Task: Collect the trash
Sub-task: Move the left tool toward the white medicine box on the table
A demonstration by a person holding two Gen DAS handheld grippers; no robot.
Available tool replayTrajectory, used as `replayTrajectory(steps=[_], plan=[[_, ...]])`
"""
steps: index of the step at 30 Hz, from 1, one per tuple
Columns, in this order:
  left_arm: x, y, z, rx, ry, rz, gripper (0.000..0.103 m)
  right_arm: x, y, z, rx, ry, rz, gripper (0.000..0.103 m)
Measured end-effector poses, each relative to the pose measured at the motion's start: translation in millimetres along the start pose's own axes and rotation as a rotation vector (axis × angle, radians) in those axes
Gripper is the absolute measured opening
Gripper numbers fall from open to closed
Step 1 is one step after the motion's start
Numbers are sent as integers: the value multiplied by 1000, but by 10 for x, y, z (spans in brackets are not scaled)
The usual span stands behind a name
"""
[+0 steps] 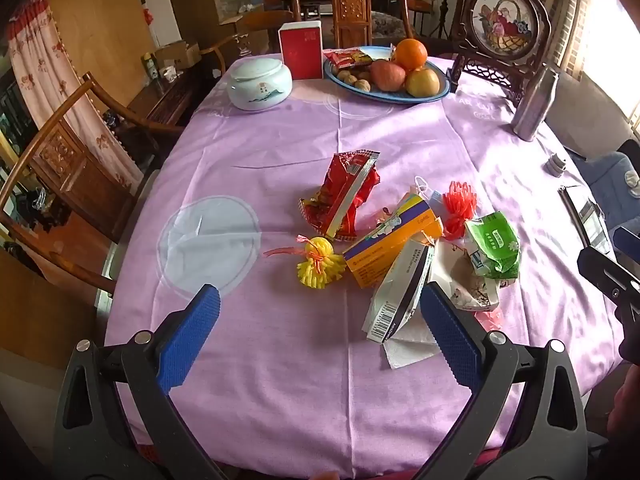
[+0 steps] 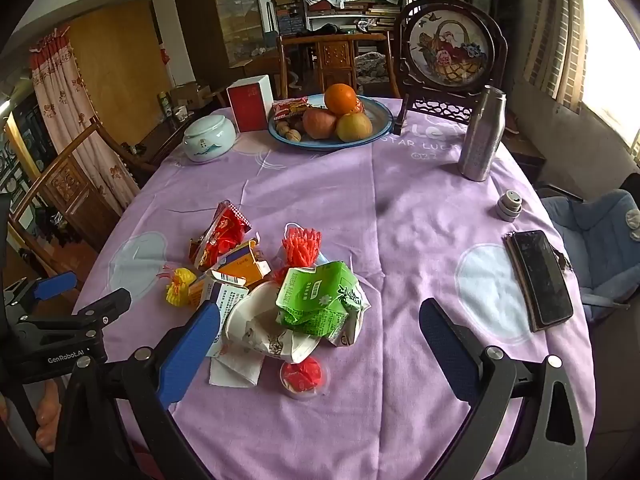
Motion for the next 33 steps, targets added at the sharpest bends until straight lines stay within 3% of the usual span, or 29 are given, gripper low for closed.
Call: replayTrajectory(steps=[15, 29, 33], plan=[[0, -15, 10, 18, -10, -9, 97, -1, -19, 29, 16, 16, 19, 98], [268, -116, 148, 67, -12, -70, 97, 40, -67, 170, 49, 46, 35, 98], [277, -146, 221, 96, -54, -82, 97, -12, -84, 109, 41, 22, 32, 98]])
Point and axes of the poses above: each gripper's, at about its wrist camera, not at the fingertips, and z roughly the way its jaws point, x to its left, y to its top, the point moved 7 cm from there along z, roughly the way its jaws point, and after that the axes turned 13 degrees about y, right-handed, at the moved point
